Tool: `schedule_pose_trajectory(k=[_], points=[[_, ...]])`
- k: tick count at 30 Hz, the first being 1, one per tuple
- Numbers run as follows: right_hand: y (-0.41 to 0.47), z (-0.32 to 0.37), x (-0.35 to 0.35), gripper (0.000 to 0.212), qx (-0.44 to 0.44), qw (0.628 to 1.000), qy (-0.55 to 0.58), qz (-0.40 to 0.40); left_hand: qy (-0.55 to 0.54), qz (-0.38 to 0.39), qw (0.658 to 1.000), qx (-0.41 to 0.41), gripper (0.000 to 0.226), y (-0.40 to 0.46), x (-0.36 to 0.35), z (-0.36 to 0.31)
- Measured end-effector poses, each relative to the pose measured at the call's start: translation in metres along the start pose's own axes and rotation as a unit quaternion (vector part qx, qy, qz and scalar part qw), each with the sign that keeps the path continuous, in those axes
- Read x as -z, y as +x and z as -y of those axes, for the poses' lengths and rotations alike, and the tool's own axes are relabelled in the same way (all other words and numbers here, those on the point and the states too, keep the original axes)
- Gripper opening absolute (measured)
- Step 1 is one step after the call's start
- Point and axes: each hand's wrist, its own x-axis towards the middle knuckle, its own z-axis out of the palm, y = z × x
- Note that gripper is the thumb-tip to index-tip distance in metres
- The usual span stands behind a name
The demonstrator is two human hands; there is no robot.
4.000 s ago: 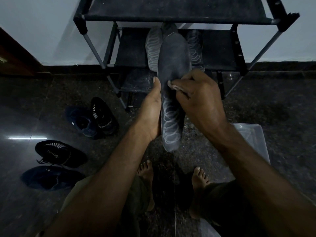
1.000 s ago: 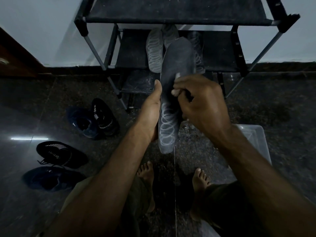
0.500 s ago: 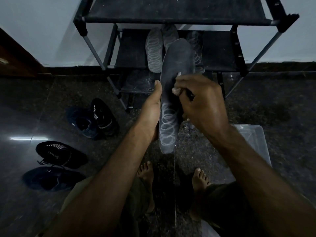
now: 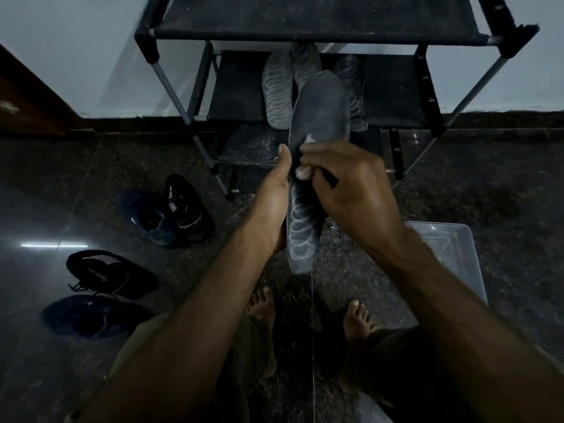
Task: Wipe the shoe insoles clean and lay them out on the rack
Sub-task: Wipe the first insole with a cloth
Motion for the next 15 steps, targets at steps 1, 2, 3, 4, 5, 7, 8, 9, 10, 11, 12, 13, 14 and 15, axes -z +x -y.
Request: schedule_pose_trajectory(k=[1, 2, 3, 4, 5, 7, 8, 9, 10, 11, 12, 13, 14, 15], points=[[0.000, 0.002, 0.000, 0.021, 0.012, 1.000, 0.016, 0.017, -0.001, -0.007, 1.000, -0.008, 0.060, 0.000, 0.001, -0.001], [0.001, 0.003, 0.001, 0.020, 0.018, 0.999, 0.038, 0.029, -0.004, -0.012, 1.000, -0.014, 0.060, 0.000, 0.002, -0.002], [0.002, 0.004, 0.002, 0.019, 0.008, 0.997, 0.067, 0.032, -0.008, -0.012, 1.000, -0.018, 0.060, 0.000, 0.003, -0.003], [0.003, 0.005, 0.004, 0.018, -0.019, 0.994, 0.102, 0.026, -0.011, -0.008, 1.000, -0.018, 0.061, -0.001, 0.002, -0.004], [0.004, 0.004, 0.007, 0.016, -0.059, 0.988, 0.144, 0.012, -0.011, -0.007, 1.000, -0.017, 0.062, -0.001, 0.002, -0.005], [0.008, 0.001, 0.014, 0.015, -0.138, 0.963, 0.229, -0.022, 0.000, -0.007, 1.000, -0.019, 0.063, 0.001, 0.001, -0.006], [0.009, -0.001, 0.018, 0.015, -0.163, 0.951, 0.258, -0.040, 0.006, -0.010, 1.000, -0.026, 0.064, 0.002, 0.001, -0.006], [0.009, -0.003, 0.020, 0.014, -0.178, 0.942, 0.278, -0.055, 0.007, -0.010, 0.999, -0.032, 0.065, 0.003, 0.002, -0.007], [0.010, -0.005, 0.021, 0.013, -0.184, 0.937, 0.290, -0.063, 0.006, -0.008, 0.999, -0.038, 0.066, 0.003, 0.003, -0.007], [0.011, -0.006, 0.022, 0.013, -0.182, 0.936, 0.295, -0.066, 0.003, -0.006, 0.999, -0.042, 0.068, 0.003, 0.003, -0.008], [0.010, -0.007, 0.022, 0.012, -0.174, 0.939, 0.290, -0.063, -0.002, -0.006, 0.999, -0.047, 0.069, 0.004, 0.004, -0.009], [0.010, -0.007, 0.021, 0.012, -0.161, 0.947, 0.271, -0.058, -0.010, -0.005, 0.999, -0.053, 0.069, 0.003, 0.005, -0.010], [0.009, -0.007, 0.020, 0.011, -0.144, 0.958, 0.243, -0.051, -0.016, -0.005, 0.998, -0.059, 0.069, 0.004, 0.005, -0.010], [0.007, -0.005, 0.018, 0.010, -0.126, 0.968, 0.213, -0.043, -0.022, -0.004, 0.998, -0.066, 0.068, 0.003, 0.006, -0.010]])
